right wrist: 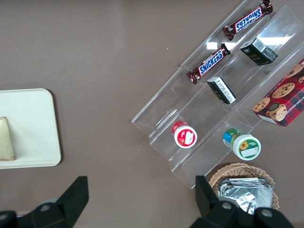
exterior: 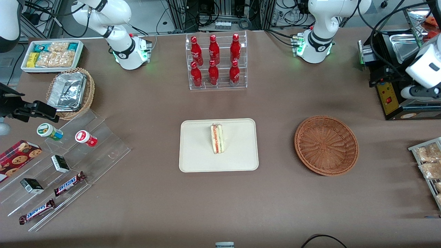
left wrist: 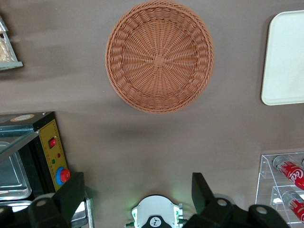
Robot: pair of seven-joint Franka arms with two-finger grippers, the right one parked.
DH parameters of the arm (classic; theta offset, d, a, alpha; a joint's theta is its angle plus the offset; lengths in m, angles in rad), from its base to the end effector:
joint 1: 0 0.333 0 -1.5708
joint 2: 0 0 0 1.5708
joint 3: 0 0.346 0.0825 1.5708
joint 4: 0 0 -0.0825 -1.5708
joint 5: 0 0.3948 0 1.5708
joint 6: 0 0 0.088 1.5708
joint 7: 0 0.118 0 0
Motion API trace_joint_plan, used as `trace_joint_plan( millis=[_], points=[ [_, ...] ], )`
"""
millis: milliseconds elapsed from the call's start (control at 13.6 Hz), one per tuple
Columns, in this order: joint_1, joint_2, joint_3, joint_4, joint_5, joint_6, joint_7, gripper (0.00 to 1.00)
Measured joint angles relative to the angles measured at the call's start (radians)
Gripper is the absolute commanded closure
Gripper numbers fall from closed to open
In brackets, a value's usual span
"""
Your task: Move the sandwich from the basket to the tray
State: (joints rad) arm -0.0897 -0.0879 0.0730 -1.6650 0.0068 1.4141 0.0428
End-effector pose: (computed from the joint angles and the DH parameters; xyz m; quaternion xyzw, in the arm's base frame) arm 0.5148 -0.0059 0.6341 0.9962 -0.0298 -0.0815 0.0008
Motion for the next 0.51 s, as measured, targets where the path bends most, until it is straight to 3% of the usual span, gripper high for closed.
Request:
trace_joint_plan(
  millis=[294, 514],
  points=[
    [-0.001, -0.002, -0.013, 0.042, 0.000, -0.045, -0.008, 0.01],
    [0.021, 0.015, -0.081, 0.061, 0.003, -0.060, -0.025, 0.01]
  ],
)
